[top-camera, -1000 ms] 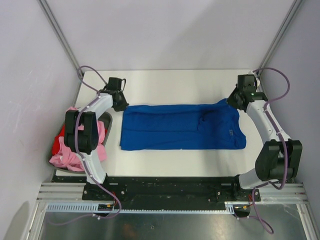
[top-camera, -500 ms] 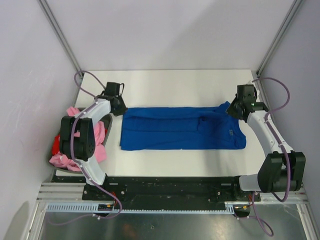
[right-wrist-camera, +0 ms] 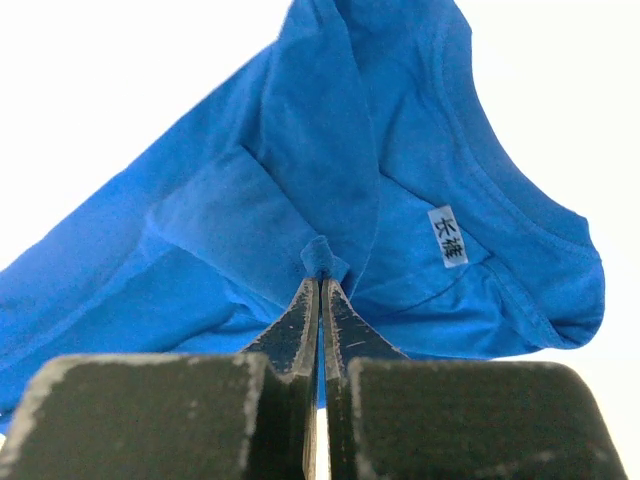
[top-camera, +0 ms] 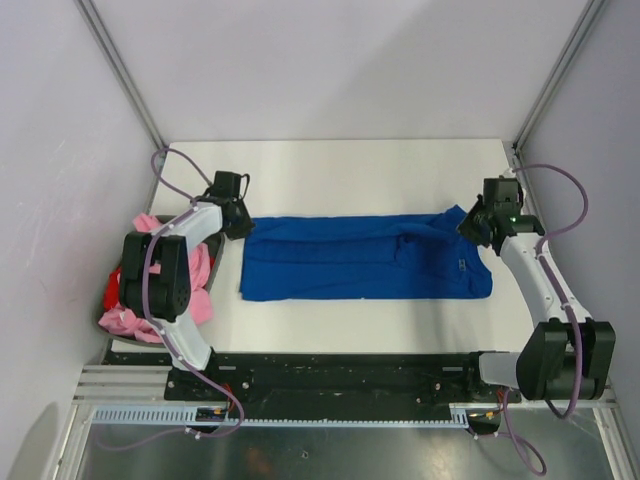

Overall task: Fold and stack the t-shirts
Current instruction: Fold the other side of the tshirt into a rectangle

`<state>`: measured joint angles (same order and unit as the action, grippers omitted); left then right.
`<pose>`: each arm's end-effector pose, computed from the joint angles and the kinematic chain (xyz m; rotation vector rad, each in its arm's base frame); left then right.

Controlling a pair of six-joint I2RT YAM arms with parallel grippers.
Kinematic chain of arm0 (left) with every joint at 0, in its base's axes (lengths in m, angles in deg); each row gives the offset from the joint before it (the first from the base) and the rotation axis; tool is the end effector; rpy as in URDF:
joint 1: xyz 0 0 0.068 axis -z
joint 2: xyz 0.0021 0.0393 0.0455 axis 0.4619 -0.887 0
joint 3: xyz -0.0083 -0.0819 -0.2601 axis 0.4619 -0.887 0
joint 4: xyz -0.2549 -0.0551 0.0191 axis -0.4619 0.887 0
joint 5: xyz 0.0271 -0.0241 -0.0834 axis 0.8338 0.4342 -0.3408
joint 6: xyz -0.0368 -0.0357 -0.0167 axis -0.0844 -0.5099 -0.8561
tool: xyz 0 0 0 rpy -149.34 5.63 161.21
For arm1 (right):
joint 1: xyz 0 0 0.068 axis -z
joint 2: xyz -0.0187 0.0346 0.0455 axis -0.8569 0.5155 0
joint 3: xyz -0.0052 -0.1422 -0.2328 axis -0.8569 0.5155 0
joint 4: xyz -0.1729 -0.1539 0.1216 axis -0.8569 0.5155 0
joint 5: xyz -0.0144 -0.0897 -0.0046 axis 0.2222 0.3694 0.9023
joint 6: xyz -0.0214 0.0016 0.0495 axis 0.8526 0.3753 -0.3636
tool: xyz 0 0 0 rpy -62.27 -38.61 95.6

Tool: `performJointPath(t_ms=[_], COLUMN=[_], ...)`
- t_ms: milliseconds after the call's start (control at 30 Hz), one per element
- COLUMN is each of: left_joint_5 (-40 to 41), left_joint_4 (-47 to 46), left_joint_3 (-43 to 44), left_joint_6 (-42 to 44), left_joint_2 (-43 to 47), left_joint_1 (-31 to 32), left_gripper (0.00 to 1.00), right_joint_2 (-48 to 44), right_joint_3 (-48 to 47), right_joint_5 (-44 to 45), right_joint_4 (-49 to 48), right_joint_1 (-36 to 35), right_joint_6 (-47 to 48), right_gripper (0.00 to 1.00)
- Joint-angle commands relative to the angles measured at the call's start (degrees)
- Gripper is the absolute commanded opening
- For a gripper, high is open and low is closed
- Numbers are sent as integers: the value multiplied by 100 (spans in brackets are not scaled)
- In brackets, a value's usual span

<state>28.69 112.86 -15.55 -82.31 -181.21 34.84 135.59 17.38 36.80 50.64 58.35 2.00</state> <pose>0.3590 -0.0434 0.1874 -0.5418 2.5549 -0.1358 0.2699 0.0002 0.2761 0.6813 2.3345 0.1629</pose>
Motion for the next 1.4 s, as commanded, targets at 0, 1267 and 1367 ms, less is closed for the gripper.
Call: performJointPath(t_ms=[0,1267,1367], left_joint_5=[201,219,200], left_joint_4=[-91,-102,-99], left_joint_3=[115,-682,-710], left_joint_6=[-82,-254,-250], left_joint_2=[414,609,658], left_joint_1=[-4,58,58], left_gripper=[0,0,0], right_joint_2=[-403,-812,-827], right_joint_3=[-403,1100,1100], right_joint_5=[-121,-578,-609], right_joint_4=[-20,-294,-251], right_joint_1=[145,706,827], right_joint_6=[-14,-141,-112], right_gripper=[0,0,0])
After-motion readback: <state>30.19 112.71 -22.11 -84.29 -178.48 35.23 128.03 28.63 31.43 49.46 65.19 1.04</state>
